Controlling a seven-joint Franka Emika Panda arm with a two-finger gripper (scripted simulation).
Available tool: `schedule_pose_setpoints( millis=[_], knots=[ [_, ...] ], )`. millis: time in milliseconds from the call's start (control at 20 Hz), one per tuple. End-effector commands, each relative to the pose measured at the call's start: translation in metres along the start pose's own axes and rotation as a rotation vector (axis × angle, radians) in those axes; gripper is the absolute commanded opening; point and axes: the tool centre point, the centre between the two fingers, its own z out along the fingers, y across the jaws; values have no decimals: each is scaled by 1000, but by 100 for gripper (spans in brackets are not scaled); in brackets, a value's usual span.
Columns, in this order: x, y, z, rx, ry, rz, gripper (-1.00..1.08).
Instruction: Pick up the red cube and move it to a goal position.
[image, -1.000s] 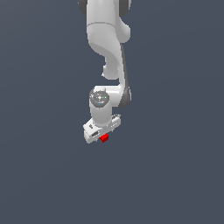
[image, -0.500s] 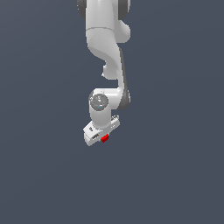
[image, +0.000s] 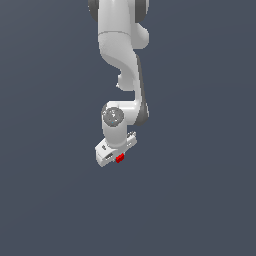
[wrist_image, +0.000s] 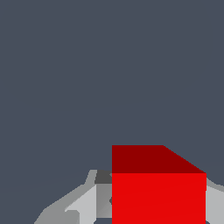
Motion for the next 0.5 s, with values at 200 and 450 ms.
schedule_pose_setpoints(
  millis=[200, 450],
  knots=[
    [0, -1, -10, 0, 0, 0, -100],
    [-1, -4, -33, 0, 0, 0, -100]
  ],
)
